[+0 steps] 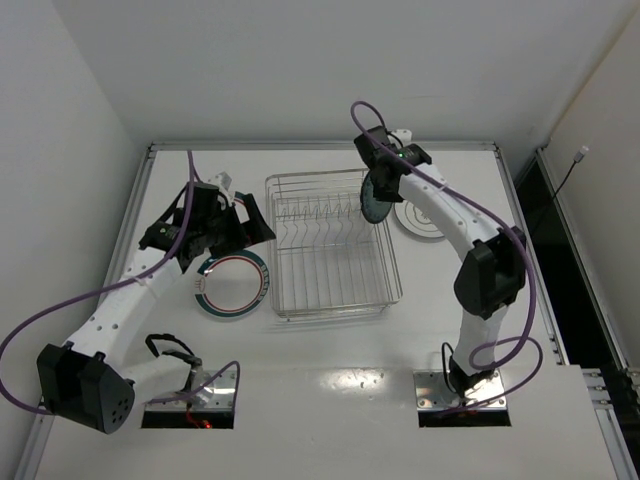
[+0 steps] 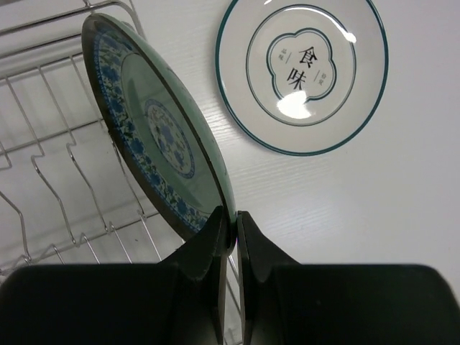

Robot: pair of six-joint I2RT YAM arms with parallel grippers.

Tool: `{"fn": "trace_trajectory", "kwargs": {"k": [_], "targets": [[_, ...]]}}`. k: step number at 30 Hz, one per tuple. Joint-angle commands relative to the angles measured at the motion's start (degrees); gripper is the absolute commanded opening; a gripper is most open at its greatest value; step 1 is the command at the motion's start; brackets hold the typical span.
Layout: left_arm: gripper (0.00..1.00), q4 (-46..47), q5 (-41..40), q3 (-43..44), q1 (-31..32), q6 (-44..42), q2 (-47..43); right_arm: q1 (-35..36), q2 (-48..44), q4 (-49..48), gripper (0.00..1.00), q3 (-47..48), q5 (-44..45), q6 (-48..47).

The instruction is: Load the plates into the dish rack

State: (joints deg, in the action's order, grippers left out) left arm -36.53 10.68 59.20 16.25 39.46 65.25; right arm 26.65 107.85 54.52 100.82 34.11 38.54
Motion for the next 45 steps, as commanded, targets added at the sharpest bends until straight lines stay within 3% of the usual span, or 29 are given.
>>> {"fn": "trace_trajectory", "kwargs": {"k": [1,8,13,23,24,25,28,31,37,42,45], "targets": [[0.99,0.1,0.0,2.2,0.5,-0.6,0.0,2.6,0.9,0.8,0.0,0.0,5.9,-1.0],[0.99,0.1,0.0,2.2,0.5,-0.6,1.1,5.9,3.1,3.0,0.0,-1.1,5.2,1.5],[0.99,0.1,0.0,2.2,0.5,-1.1,1.1,4.8,1.2,-4.3,0.0,-7.6,0.0,1.6],[0.99,0.1,0.0,1.7,0.5,-1.1,1.1,4.3,2.5,-3.9,0.02,-6.4,-2.1,-0.2],[0.99,0.1,0.0,1.7,0.5,-1.1,1.1,4.3,1.8,-3.9,0.07,-5.7,-2.1,-0.2],[0.99,0.1,0.0,1.7,0.5,-1.1,1.1,4.3,1.3,-3.4,0.18,-5.7,-2.1,-0.9],[0.99,0.1,0.0,1.7,0.5,-1.1,1.1,3.0,-1.6,-3.4,0.33,-3.3,-1.6,-2.3],[0.99,0.1,0.0,1.2,0.5,-1.1,1.1,0.6,-5.4,-2.8,0.4,-1.3,-2.1,-3.6],[0.99,0.7,0.0,1.2,0.5,-1.1,1.1,-8.9,-10.7,-5.5,0.46,0.0,-9.6,-3.6],[0.99,0.7,0.0,1.2,0.5,-1.1,1.1,-25.8,-11.8,-13.4,0.46,-11.2,-29.6,3.6],[0.99,0.7,0.0,1.2,0.5,-1.1,1.1,-34.0,-11.8,-23.6,0.45,-25.4,-43.2,10.5]]}}
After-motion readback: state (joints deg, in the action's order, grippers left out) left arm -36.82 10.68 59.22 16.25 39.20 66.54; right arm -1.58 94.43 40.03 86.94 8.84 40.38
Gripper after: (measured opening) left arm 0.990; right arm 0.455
